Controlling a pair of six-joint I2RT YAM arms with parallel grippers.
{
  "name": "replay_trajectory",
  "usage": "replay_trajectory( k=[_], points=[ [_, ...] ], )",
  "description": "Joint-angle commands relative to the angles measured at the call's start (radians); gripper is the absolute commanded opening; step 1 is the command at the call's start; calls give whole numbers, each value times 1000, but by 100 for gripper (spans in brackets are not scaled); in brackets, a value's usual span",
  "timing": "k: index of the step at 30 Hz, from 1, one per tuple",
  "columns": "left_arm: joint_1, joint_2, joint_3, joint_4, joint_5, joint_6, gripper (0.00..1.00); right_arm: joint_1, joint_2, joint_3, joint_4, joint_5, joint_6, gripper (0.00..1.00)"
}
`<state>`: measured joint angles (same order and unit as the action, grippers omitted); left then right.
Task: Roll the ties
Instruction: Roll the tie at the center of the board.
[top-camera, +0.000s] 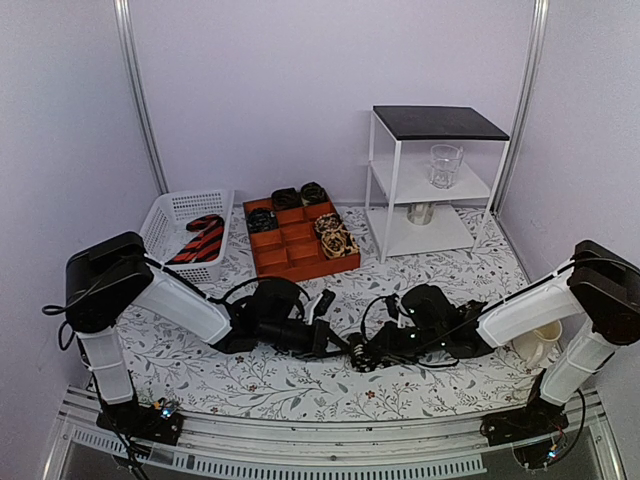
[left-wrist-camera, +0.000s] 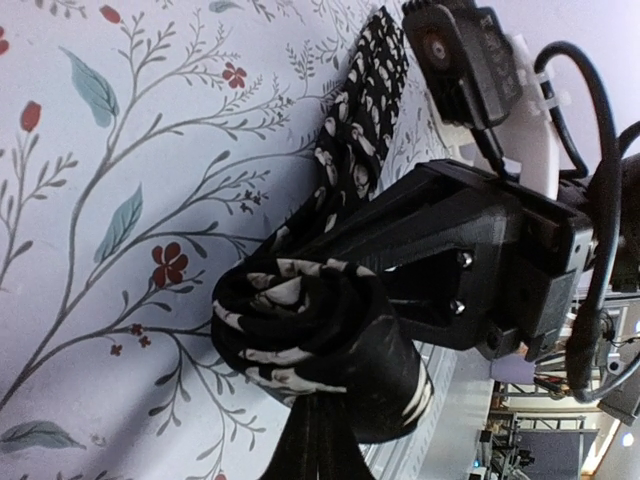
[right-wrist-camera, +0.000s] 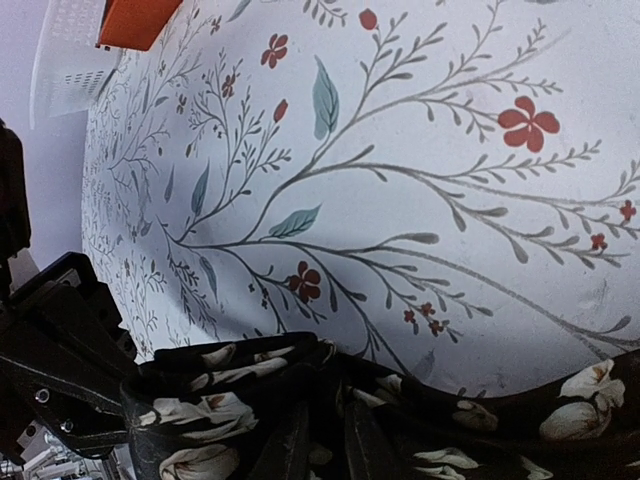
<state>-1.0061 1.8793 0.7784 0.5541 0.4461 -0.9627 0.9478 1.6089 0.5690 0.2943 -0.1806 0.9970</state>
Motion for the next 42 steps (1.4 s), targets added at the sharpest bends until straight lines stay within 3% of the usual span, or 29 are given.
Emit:
replay_trajectory(
  k=[1, 10, 21, 30, 37, 42],
  points=[
    [-12, 20, 28, 32, 10, -5, 0, -7, -16, -10, 34, -16, -3, 15],
    [-12, 28, 40, 32, 8, -4, 0, -16, -41, -29, 31, -24, 12, 7],
    [-14, 64, 85, 41, 23, 13, 0, -42, -131, -89, 59, 68, -17, 12],
    [-14, 120, 135, 39, 36, 36, 0, -47, -187, -144, 50, 156, 7, 10],
    [-19, 168, 209, 40, 62, 61, 1, -50, -374, -197, -79, 292, 41, 33],
    [-24, 218, 263, 31, 87, 73, 1, -58, -444, -185, -105, 228, -19, 49]
  ],
)
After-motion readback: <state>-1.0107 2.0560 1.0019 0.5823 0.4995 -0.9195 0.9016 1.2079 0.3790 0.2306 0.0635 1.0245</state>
